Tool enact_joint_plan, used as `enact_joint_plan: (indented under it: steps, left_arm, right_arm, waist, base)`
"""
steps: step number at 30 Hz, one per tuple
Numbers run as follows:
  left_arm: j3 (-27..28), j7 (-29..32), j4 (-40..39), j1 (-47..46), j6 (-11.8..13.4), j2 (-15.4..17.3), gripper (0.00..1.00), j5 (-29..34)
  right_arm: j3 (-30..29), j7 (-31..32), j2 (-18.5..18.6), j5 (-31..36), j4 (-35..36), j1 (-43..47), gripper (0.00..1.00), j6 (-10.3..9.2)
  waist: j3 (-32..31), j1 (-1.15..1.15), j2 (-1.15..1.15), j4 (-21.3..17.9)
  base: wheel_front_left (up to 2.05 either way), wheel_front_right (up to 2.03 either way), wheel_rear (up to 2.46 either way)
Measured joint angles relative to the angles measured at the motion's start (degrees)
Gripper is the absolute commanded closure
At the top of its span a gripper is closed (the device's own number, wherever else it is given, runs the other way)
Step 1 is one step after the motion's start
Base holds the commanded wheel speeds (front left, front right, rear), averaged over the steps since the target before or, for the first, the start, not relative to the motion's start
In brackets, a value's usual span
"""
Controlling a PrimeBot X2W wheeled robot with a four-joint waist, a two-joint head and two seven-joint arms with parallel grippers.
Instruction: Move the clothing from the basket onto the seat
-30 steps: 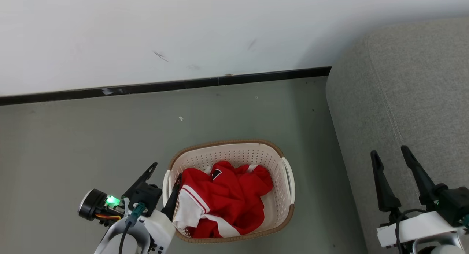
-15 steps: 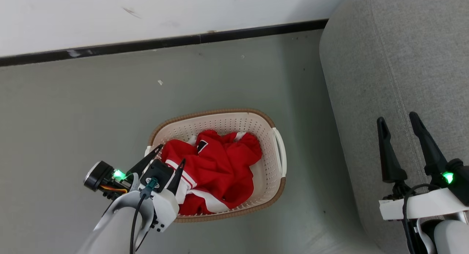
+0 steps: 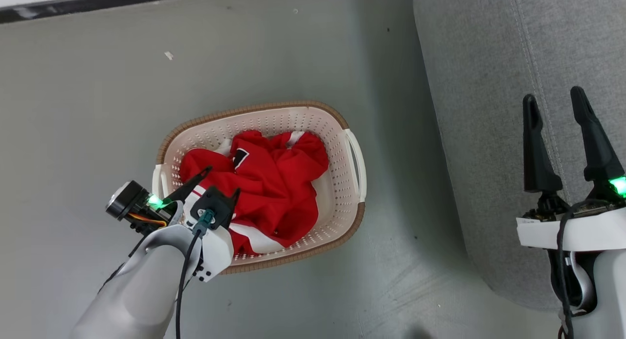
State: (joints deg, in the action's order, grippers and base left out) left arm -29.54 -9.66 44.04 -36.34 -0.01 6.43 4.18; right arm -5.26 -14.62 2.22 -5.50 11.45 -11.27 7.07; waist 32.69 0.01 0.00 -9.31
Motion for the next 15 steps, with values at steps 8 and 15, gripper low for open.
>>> enact_joint_plan:
  steps: [8,15]
  left_arm:
    - [-1.66,0.0,3.15,-3.22,-0.24,1.25,0.0,2.4]
    - [-4.15,0.13,5.97,-5.99,-1.1,2.38,0.0,5.15]
  right_arm:
    - [0.33,0.0,0.0,-1.35,0.32,-4.0,0.0,0.0]
    - [1.03,0.0,0.02,-2.3,0.3,-7.16,0.0,0.0]
  waist:
    - [4.84,0.0,0.0,-2.03]
    - [8.34,0.0,0.0,-3.77]
  base:
    - [0.0,0.0,0.0]
    - [0.0,0.0,0.0]
